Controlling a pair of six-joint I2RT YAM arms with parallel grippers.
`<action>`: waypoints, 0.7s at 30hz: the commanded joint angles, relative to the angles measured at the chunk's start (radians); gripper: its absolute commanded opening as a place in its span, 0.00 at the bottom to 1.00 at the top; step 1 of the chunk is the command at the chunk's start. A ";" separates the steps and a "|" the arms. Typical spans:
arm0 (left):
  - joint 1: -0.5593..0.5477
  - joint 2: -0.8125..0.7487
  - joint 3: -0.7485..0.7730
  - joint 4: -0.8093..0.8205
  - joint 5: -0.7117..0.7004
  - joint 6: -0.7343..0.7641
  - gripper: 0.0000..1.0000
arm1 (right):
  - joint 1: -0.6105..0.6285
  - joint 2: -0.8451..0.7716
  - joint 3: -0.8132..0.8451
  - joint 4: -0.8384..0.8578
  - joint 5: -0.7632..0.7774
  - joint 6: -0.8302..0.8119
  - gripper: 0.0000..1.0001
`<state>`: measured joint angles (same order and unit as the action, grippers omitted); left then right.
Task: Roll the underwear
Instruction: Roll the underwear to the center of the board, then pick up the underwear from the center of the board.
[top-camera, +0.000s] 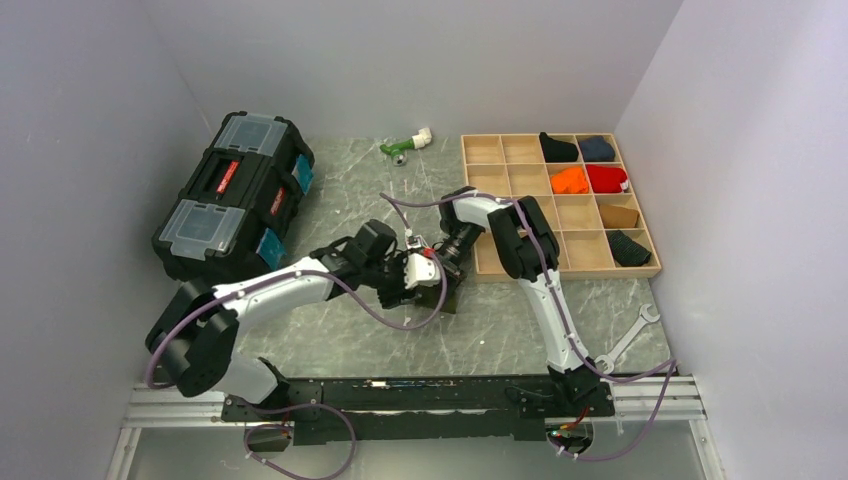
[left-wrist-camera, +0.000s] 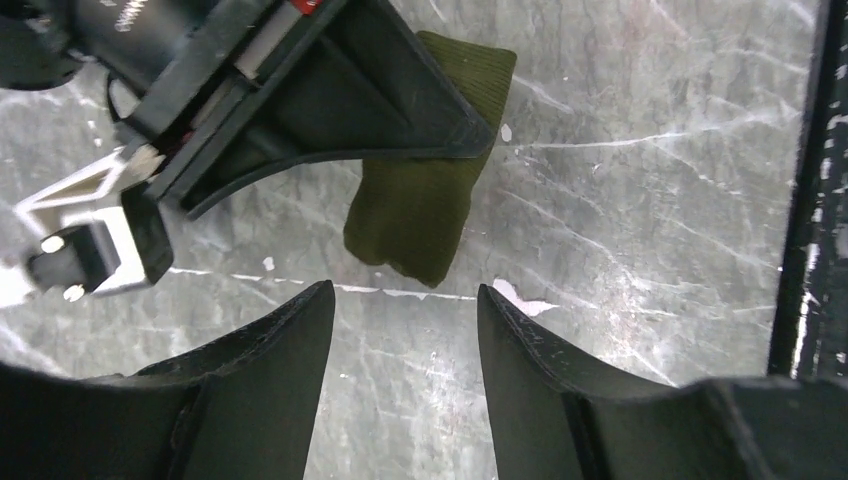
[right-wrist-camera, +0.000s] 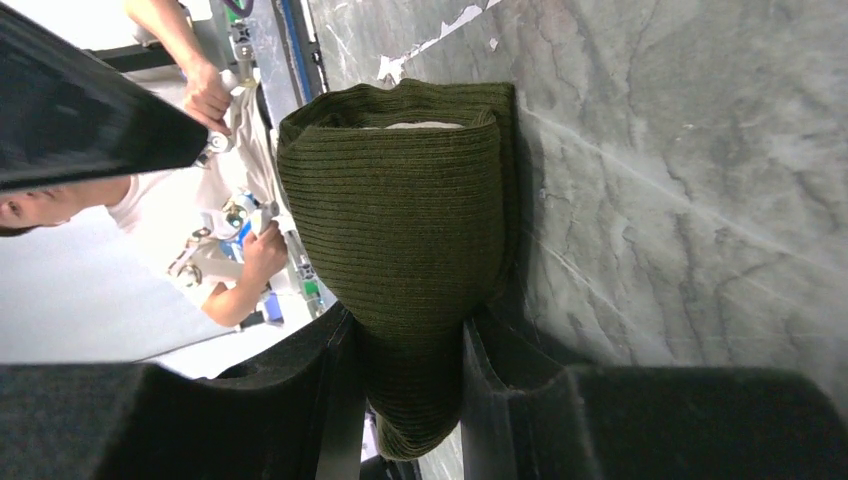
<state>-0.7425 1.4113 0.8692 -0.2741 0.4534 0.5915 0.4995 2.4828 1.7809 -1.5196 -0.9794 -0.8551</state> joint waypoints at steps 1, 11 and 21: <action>-0.071 0.058 0.030 0.082 -0.106 0.039 0.60 | 0.013 0.073 0.015 0.060 0.089 -0.086 0.00; -0.156 0.129 0.035 0.159 -0.215 0.072 0.65 | 0.011 0.099 0.029 0.037 0.087 -0.100 0.01; -0.174 0.192 0.067 0.140 -0.189 0.100 0.68 | 0.011 0.110 0.032 0.025 0.079 -0.110 0.01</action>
<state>-0.9070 1.5909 0.8928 -0.1524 0.2543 0.6697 0.4995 2.5343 1.8145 -1.5978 -1.0065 -0.8989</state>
